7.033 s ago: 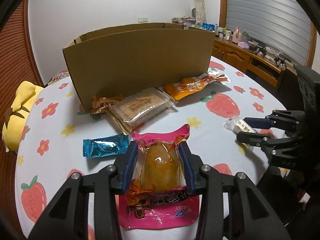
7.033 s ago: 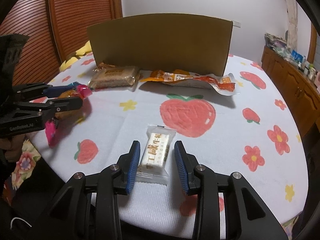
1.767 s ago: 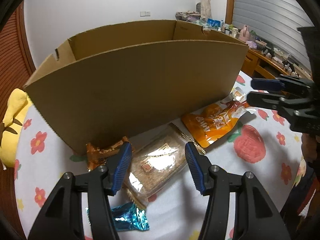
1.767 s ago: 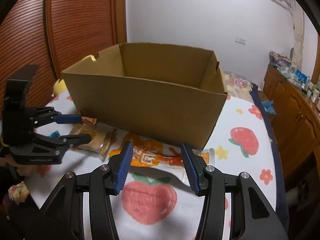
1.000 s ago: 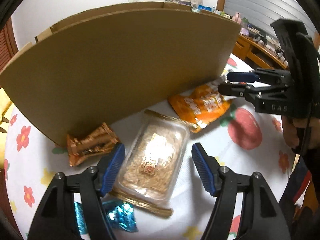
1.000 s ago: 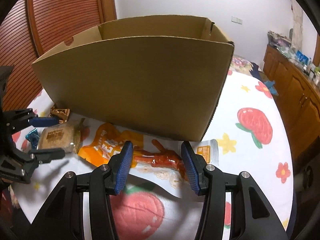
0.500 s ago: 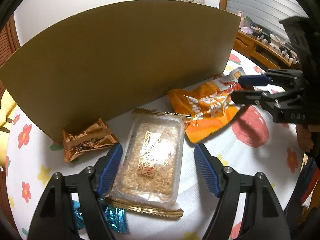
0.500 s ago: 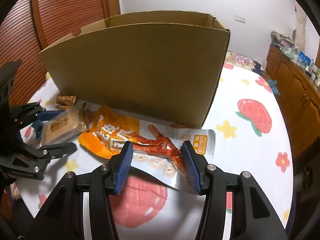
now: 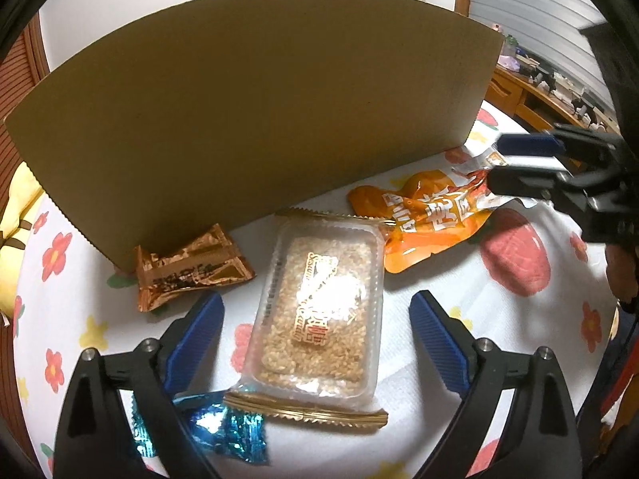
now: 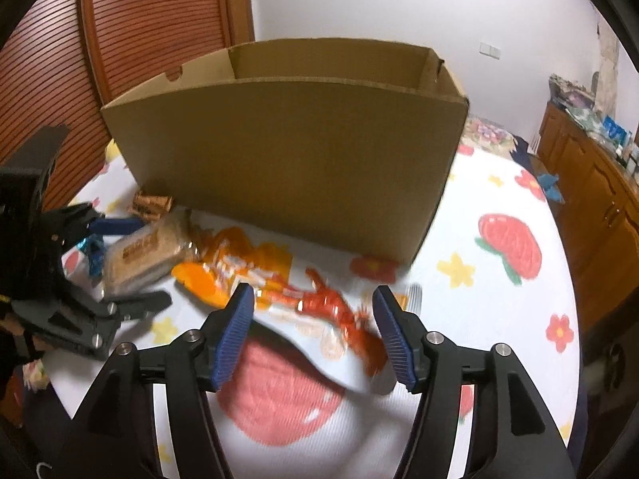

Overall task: Organize snacks
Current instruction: 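Grasp the clear sesame-brittle tray with the left tool, then grasp the orange chicken-feet packet with the right tool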

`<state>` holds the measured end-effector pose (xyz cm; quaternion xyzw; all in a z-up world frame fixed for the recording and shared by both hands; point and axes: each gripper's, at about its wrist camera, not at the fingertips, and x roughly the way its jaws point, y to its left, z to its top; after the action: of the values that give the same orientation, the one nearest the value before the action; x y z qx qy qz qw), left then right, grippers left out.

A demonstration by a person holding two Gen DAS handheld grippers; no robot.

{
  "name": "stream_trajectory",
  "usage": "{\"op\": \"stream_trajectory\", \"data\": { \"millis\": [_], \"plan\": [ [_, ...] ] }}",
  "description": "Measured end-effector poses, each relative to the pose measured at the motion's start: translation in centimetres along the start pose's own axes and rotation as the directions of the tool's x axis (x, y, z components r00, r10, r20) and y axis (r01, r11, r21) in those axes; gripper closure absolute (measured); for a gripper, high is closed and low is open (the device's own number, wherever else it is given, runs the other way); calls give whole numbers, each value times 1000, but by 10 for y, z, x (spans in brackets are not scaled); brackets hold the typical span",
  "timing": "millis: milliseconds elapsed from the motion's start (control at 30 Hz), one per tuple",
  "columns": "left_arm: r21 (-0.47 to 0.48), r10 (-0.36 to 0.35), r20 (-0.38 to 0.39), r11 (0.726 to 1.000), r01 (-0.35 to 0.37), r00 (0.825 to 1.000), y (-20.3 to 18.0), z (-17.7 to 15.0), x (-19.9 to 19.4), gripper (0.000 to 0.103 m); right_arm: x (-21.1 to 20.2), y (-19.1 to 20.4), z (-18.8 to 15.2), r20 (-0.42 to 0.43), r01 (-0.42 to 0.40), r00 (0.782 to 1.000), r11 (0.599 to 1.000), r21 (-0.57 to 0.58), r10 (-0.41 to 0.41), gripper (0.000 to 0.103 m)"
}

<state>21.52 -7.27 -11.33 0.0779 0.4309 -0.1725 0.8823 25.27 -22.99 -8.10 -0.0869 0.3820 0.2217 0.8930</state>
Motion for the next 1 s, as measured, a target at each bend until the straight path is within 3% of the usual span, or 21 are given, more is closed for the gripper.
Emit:
{"op": "stream_trajectory", "data": {
  "millis": [167,333,533,667,700,900,1000],
  "plan": [
    [-22,14,-10,1000,-14,1000,6,-3,0,0,16,3,17,-21,-28,999,999,-28,28,39],
    [-26,19,-10,999,-19,1000,9,-5,-2,0,37,3,27,-82,-64,995,998,-24,62,39],
    [-27,12,-3,1000,-12,1000,15,-10,-6,3,35,-4,16,-113,-108,988,994,7,108,39],
    [-56,-28,21,998,30,999,19,-12,-11,7,23,-7,1,-112,-118,987,993,20,120,39],
    [-67,-39,29,997,41,999,22,-13,-13,9,18,-6,-4,-109,-119,987,993,19,120,39],
    [-102,-69,68,992,76,995,36,-17,-22,46,1,4,-23,-106,-121,987,992,-21,118,35],
    [-98,-65,70,993,72,995,37,-19,-25,54,-4,12,-28,-102,-125,988,991,-47,120,33]
  ]
}}
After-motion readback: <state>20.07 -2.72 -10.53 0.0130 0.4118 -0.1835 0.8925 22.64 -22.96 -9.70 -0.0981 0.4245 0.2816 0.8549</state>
